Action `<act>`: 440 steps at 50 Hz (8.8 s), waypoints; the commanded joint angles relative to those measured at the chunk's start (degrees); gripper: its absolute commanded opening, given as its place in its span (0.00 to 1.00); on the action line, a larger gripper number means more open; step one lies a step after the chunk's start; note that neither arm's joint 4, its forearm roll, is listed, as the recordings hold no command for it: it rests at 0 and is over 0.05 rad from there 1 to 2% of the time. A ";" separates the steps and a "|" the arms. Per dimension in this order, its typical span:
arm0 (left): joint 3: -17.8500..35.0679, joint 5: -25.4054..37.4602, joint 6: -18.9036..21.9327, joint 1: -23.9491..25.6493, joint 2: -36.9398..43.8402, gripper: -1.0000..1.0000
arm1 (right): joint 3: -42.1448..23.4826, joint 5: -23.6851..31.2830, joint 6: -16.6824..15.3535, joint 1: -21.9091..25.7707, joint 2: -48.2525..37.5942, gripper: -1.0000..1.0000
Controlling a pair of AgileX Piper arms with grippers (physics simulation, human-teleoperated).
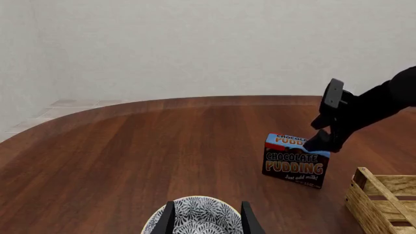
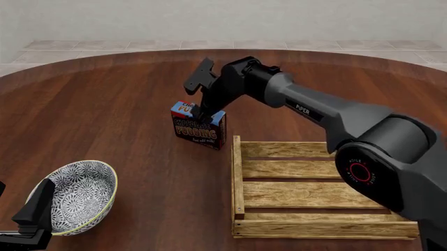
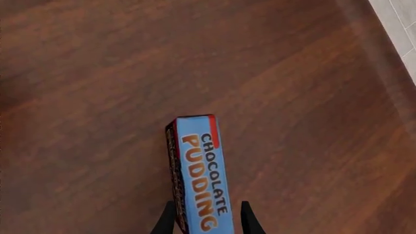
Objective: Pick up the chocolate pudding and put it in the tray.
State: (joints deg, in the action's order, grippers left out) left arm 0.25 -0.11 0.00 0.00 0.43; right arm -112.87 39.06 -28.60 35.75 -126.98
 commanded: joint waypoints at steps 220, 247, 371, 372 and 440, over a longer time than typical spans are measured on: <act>0.00 0.00 0.00 0.01 0.00 1.00 | -0.37 -3.36 2.31 -1.89 -2.79 0.00; 0.00 0.00 0.00 0.00 -0.01 1.00 | -0.09 1.05 -1.98 -3.43 7.59 0.00; 0.00 0.00 -0.01 0.00 0.00 1.00 | 59.79 -7.37 -3.33 -11.29 63.28 0.00; 0.00 0.00 0.01 0.00 -0.01 1.00 | 59.86 -7.03 -3.17 -11.25 63.82 0.00; 0.00 0.00 0.00 0.00 -0.01 1.00 | 71.30 -6.01 1.06 -13.41 74.64 0.00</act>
State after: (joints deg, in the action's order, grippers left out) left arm 0.25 -0.11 0.01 0.00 0.43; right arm -42.81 33.31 -29.39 22.32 -53.29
